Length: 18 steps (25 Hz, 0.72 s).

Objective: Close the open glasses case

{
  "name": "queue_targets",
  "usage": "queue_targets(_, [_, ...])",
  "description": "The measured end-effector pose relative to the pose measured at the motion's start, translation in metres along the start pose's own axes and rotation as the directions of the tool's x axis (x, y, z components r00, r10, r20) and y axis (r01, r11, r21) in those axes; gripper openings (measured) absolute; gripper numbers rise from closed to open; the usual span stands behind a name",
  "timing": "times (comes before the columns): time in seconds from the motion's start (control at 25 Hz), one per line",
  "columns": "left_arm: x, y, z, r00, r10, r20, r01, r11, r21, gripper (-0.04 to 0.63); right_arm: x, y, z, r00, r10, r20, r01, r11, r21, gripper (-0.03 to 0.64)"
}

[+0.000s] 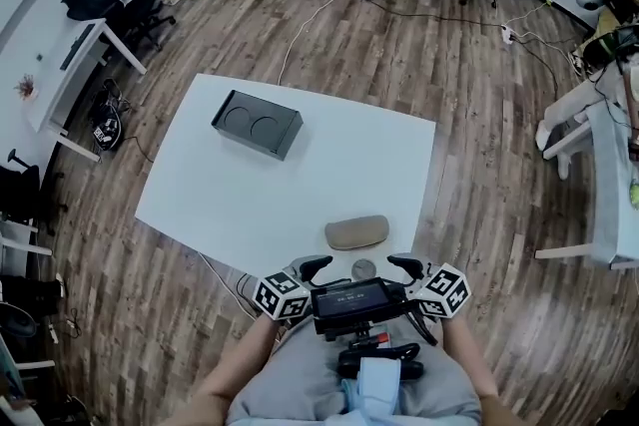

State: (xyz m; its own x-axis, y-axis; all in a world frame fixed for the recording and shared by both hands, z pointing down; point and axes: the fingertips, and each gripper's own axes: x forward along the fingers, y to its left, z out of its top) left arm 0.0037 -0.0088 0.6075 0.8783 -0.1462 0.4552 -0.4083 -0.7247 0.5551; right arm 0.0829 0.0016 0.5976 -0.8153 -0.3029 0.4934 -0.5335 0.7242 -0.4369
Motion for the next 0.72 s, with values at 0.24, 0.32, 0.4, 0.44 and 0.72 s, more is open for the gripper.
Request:
queue_targets(0.24, [0.011,-0.037,0.015,0.973,-0.226,0.041,0.226,0.974,0.011,0.296,-0.009,0.038,-0.011,0.989,0.144,-0.025,-0.145,0.988,-0.059,0.119])
queue_targets(0.32, [0.015,-0.043,0.016,0.967,-0.252,0.031,0.251,0.967,0.035,0.294,-0.009,0.042,-0.009,0.989,0.149,-0.014,-0.150,0.987,-0.065,0.075])
queue_targets(0.4, [0.017,-0.048,0.015,0.962,-0.271,0.021,0.270,0.962,0.050,0.276,-0.009,0.047,-0.006,0.988,0.152,0.007,-0.151,0.986,-0.071,0.060])
queue_targets(0.44, [0.018,-0.052,0.013,0.958,-0.286,0.017,0.285,0.957,0.055,0.237,-0.009,0.049,-0.005,0.988,0.150,0.017,-0.149,0.986,-0.078,0.054])
queue_targets(0.72, [0.020,-0.074,0.004,0.919,-0.393,-0.011,0.393,0.917,0.068,0.018,-0.011,0.055,-0.006,0.993,0.118,0.032,-0.115,0.990,-0.078,0.041])
